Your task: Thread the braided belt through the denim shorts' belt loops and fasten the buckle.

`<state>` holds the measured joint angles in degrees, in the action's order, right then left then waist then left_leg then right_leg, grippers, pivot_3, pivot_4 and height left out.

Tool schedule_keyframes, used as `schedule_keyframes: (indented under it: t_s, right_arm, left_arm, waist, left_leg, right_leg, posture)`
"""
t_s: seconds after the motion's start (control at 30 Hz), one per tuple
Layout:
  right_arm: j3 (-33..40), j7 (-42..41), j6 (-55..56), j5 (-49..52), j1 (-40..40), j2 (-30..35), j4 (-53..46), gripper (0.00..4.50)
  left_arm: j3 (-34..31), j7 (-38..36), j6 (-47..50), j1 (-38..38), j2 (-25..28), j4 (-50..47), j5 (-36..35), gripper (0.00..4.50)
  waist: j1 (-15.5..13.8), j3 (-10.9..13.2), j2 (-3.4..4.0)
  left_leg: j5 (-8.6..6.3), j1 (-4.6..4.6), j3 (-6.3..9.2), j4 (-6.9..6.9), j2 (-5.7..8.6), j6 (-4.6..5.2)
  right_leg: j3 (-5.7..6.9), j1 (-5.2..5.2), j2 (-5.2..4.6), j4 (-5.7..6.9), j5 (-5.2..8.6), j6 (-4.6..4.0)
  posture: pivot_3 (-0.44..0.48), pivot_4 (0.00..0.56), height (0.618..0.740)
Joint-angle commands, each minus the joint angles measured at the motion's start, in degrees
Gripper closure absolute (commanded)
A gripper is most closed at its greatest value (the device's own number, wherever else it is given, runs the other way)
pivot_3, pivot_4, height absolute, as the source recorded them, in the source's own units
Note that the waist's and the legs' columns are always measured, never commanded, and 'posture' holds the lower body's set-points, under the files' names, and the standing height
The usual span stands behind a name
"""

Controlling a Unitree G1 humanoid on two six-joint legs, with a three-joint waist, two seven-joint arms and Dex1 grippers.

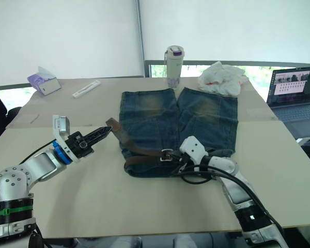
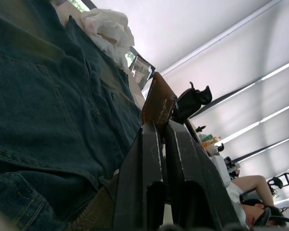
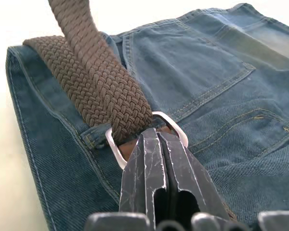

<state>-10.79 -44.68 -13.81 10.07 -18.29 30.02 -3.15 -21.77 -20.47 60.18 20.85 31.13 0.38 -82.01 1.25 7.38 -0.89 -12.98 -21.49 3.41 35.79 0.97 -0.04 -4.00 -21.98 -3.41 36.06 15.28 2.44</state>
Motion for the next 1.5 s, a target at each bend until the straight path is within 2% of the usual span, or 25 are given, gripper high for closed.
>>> schedule_keyframes:
  t_s: [0.03,0.4,0.53,0.6,0.73,0.93,1.13,1.5]
  right_arm:
    - [0.19,-0.66,-0.89,-0.17,1.55,0.11,0.43,4.47]
    - [2.31,-1.77,-1.63,-0.78,3.08,4.41,0.41,4.47]
    - [7.16,-2.82,-0.70,6.07,1.40,2.48,-3.74,4.47]
    - [7.62,-3.91,-0.62,6.30,0.92,3.69,-4.74,4.47]
    - [6.99,-5.90,-0.43,4.28,0.40,7.25,-5.01,4.47]
    - [4.30,-6.75,1.04,0.92,-0.95,8.98,-4.74,4.47]
    - [3.98,-6.39,0.34,1.01,-3.76,7.02,-5.31,4.47]
    - [1.98,-8.13,1.48,-2.27,-2.46,8.10,-3.68,4.47]
  left_arm:
    - [-1.02,-2.69,-0.63,1.36,1.34,0.62,1.66,4.50]
    - [0.80,-7.22,0.51,2.10,1.10,0.42,5.53,4.50]
    - [1.84,-6.84,0.55,2.21,-0.78,-0.82,5.23,4.50]
    - [1.78,-6.61,0.55,2.40,-1.28,-0.76,5.12,4.50]
    - [1.95,-6.83,0.50,2.44,-1.73,-0.87,5.56,4.50]
    - [2.07,-6.76,0.32,2.38,-2.27,-1.04,5.66,4.50]
    - [2.08,-6.11,0.36,2.58,-2.88,-1.57,5.56,4.50]
    - [1.90,-5.22,0.21,3.92,-3.55,-1.68,5.50,4.50]
  waist:
    - [-0.04,0.00,0.00]
    - [-0.41,-0.01,-0.01]
    - [-0.48,0.00,-0.02]
    - [-0.45,0.01,-0.01]
    - [-0.42,0.01,-0.01]
    - [-0.17,0.01,-0.01]
    - [-0.29,0.01,0.00]
    - [-0.45,0.01,0.00]
  left_leg:
    - [0.00,0.00,0.00,0.00,0.01,0.00]
    - [0.00,-0.01,0.00,0.01,0.02,0.00]
    - [0.00,-0.06,0.01,0.01,0.00,0.00]
    - [0.00,-0.15,0.02,0.02,0.00,0.00]
    - [0.00,-0.19,0.03,0.02,-0.01,0.00]
    - [0.00,-0.17,0.01,0.02,0.00,0.00]
    - [0.00,-0.19,0.01,0.02,0.00,0.00]
    - [0.00,-0.21,0.02,0.03,0.00,0.00]
  right_leg:
    - [0.00,0.00,-0.01,0.00,0.00,0.00]
    - [0.00,0.03,-0.07,-0.03,0.00,0.00]
    - [0.00,0.02,-0.12,-0.04,0.00,0.01]
    - [0.00,-0.05,-0.12,-0.03,0.00,0.01]
    - [0.01,-0.11,-0.11,-0.02,0.00,0.01]
    - [0.00,-0.11,-0.06,-0.01,0.00,0.01]
    - [0.00,-0.12,-0.07,-0.01,0.00,0.01]
    - [0.01,-0.12,-0.12,-0.02,0.00,0.01]
  posture:
    - [0.000,0.150,0.740]
    - [0.000,0.150,0.740]
    - [0.000,0.150,0.740]
    - [0.000,0.150,0.740]
    - [0.000,0.150,0.740]
    - [0.000,0.150,0.740]
    - [0.000,0.150,0.740]
    - [0.000,0.150,0.740]
